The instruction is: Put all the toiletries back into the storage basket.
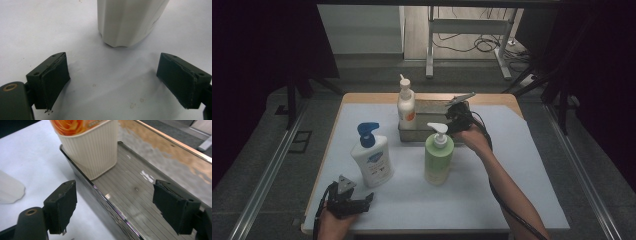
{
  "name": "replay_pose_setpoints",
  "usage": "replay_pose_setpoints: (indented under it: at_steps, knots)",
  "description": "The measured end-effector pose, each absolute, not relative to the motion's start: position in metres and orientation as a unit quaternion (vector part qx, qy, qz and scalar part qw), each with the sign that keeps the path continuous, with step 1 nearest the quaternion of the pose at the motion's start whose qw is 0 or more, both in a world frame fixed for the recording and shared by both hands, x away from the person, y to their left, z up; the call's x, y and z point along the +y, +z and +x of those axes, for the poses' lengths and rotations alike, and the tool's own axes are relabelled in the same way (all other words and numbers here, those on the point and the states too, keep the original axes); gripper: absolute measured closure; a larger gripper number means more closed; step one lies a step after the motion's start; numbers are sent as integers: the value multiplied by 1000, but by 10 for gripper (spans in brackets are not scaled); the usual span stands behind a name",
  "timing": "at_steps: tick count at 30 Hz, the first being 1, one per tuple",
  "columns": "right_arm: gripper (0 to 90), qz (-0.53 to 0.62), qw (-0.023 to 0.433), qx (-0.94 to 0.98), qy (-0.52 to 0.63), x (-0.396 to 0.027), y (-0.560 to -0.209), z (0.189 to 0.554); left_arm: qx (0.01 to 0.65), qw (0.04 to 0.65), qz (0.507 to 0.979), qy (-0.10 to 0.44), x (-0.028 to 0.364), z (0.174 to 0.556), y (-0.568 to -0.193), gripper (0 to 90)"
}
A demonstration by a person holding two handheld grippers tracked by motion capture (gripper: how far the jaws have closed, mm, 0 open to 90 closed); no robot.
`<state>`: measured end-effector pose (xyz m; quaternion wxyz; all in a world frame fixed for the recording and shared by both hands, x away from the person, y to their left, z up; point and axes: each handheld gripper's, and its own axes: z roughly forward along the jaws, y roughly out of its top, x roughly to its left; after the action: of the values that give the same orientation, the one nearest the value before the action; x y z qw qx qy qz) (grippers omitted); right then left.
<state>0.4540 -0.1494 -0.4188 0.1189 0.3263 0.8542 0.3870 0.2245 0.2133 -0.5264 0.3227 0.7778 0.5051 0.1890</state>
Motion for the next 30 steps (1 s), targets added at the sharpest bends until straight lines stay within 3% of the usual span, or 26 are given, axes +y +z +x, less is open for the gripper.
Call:
replay_pose_setpoints:
  at_steps: [17, 26, 30]
  knots:
    - [123, 320, 142, 863, 365, -181, -415, 439, 505, 322, 778, 190, 213, 224, -526, 102]
    - [10, 321, 144, 861, 367, -197, -418, 428, 505, 322, 778, 190, 213, 224, -526, 102]
    - [0, 323, 142, 860, 367, -204, -424, 424, 505, 322, 778, 190, 213, 224, -526, 102]
